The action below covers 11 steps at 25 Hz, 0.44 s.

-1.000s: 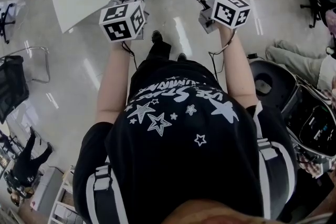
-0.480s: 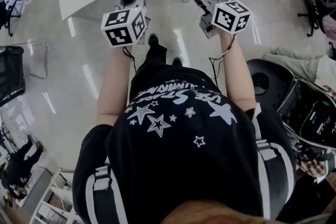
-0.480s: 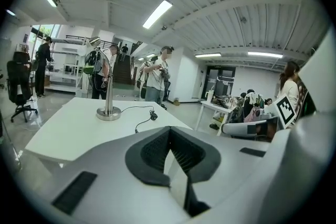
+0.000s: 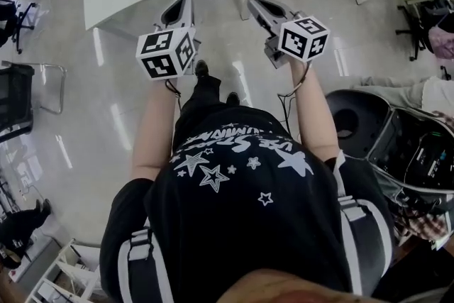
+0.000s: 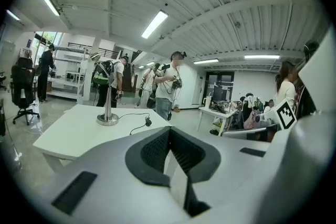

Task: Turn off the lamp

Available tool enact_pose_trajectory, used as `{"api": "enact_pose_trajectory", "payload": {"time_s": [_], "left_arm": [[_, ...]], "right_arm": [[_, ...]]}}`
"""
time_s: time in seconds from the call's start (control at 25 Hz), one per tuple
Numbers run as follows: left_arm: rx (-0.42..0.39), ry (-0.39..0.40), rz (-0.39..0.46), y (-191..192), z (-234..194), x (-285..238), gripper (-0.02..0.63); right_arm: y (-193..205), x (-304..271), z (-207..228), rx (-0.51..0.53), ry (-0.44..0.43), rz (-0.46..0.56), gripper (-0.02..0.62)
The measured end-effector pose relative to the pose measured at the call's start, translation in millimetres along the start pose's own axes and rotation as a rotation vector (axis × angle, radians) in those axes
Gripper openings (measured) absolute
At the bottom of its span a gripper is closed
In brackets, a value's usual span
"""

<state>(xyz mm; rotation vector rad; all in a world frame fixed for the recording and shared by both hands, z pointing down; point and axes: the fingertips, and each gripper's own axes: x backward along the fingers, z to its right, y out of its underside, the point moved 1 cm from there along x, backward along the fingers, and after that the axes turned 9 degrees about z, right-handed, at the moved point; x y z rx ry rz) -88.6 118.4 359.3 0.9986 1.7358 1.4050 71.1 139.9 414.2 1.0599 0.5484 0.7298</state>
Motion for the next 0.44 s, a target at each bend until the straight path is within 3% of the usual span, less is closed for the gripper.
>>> {"api": "enact_pose_trajectory", "payload": {"time_s": [0.44], "left_arm": [[-0.005,0.018,0.014,-2.1,34.3,16.1,0.011]], "right_arm": [[3.0,29.5,-7.1,0.006,0.001,-0.008,0.006]]}}
